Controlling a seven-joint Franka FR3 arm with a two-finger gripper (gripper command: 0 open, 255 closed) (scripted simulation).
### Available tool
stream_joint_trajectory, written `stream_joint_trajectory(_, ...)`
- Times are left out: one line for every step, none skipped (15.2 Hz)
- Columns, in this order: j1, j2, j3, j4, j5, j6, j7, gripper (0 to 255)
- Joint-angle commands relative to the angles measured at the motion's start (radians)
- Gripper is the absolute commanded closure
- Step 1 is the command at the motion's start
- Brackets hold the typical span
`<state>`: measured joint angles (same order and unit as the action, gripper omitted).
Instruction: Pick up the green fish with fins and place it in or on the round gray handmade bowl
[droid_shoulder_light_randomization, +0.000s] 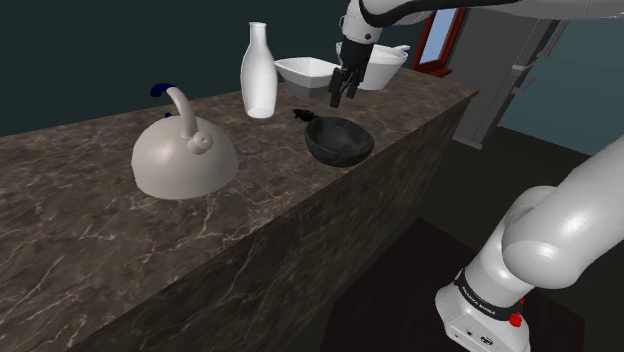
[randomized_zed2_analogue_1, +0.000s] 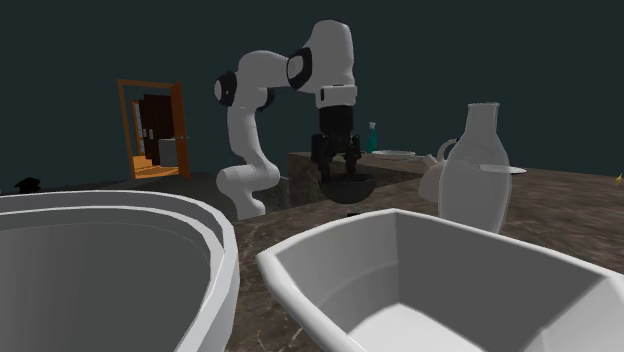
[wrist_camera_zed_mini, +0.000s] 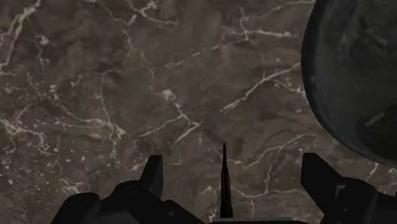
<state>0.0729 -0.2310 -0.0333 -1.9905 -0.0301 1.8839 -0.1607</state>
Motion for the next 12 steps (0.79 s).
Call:
stream_joint_trajectory(0.007, 0.076, 0.008, 0.059, -0.006, 0.023, -0.006, 0)
stream_joint_trajectory(0.01, 0.112, 0.011, 0.09, -0.01, 0.031, -0.01, 0)
stream_joint_trajectory(0.013, 0.149, 0.014, 0.122, -0.013, 0.038, -0.014, 0)
stream_joint_trajectory(0.016, 0.186, 0.017, 0.156, -0.017, 0.044, -0.018, 0)
stream_joint_trajectory(0.018, 0.223, 0.02, 0.191, -0.021, 0.049, -0.021, 0)
stream_joint_trajectory(0.021, 0.26, 0.023, 0.228, -0.026, 0.052, -0.025, 0)
stream_joint_trajectory(0.024, 0.298, 0.026, 0.267, -0.03, 0.055, -0.028, 0)
stream_joint_trajectory(0.026, 0.315, 0.028, 0.285, -0.033, 0.055, -0.03, 0)
stream_joint_trajectory(0.026, 0.318, 0.027, 0.275, -0.033, 0.068, -0.03, 0)
stream_joint_trajectory(0.025, 0.321, 0.027, 0.266, -0.033, 0.08, -0.03, 0)
stream_joint_trajectory(0.025, 0.324, 0.027, 0.256, -0.033, 0.092, -0.03, 0)
stream_joint_trajectory(0.024, 0.328, 0.026, 0.248, -0.033, 0.105, -0.029, 0)
